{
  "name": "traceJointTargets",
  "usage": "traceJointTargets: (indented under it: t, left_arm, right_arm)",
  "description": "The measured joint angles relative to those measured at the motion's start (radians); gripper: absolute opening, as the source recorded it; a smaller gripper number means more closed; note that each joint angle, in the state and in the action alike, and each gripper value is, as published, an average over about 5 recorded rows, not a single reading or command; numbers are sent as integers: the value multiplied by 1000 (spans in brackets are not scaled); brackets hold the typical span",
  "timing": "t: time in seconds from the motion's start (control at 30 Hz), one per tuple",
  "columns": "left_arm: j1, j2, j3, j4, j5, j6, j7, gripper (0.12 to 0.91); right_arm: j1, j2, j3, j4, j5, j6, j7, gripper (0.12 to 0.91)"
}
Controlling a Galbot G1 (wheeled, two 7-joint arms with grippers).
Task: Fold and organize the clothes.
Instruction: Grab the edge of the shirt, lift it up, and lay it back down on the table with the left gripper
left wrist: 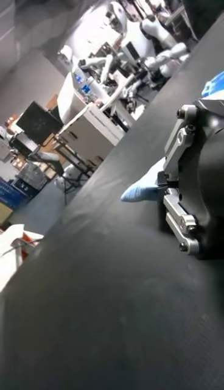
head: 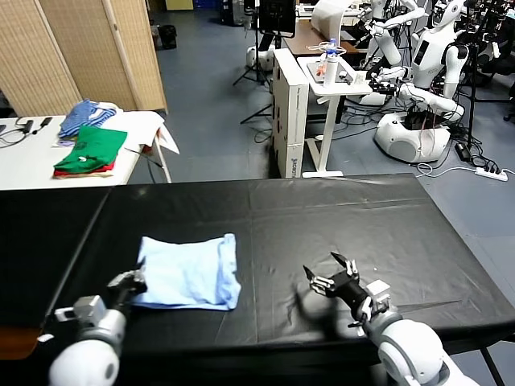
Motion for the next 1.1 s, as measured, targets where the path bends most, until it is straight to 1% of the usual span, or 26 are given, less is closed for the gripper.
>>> traceJointTargets:
  t: [0.1, 0.23, 0.47, 0.53, 0.6, 0.7, 0.8, 0.9, 0.97, 1.03, 1.1]
  left_arm:
    - [26, 81, -39, -18, 35, -2, 10, 156]
    - [65, 203, -114, -35, 46, -4, 20, 156]
    - [157, 402, -290, -72, -32, 1, 20, 156]
    - [191, 439, -340, -86, -40, 5, 17, 156]
    - [217, 459, -375, -101, -41, 12, 7, 156]
    - [233, 459, -392, -132, -48, 30, -21, 156]
    - [226, 428, -372, -180, -89, 57, -66, 156]
    - [203, 375, -317, -237, -167, 86, -120, 156]
    - [180, 332, -267, -270, -227, 97, -147, 156]
    - [153, 286, -212, -288, -272, 98, -159, 156]
    - [126, 241, -157, -293, -300, 94, -160, 156]
  right_arm:
    - [6, 10, -10, -8, -5, 1, 0, 907]
    - [17, 23, -24, -17, -10, 2, 0, 907]
    - [34, 39, -45, -31, -12, 8, -1, 907]
    - [36, 44, -51, -36, -14, 11, -2, 907]
    - [34, 50, -57, -39, -18, 14, -2, 907]
    - [27, 56, -63, -40, -25, 16, -3, 907]
    - [18, 56, -60, -37, -29, 16, -3, 907]
    - [6, 56, -51, -29, -33, 17, -3, 907]
    - [-2, 56, -43, -24, -36, 17, -3, 907]
    - [-12, 55, -35, -19, -39, 17, -3, 907]
    - [-23, 55, -25, -15, -40, 17, -2, 907]
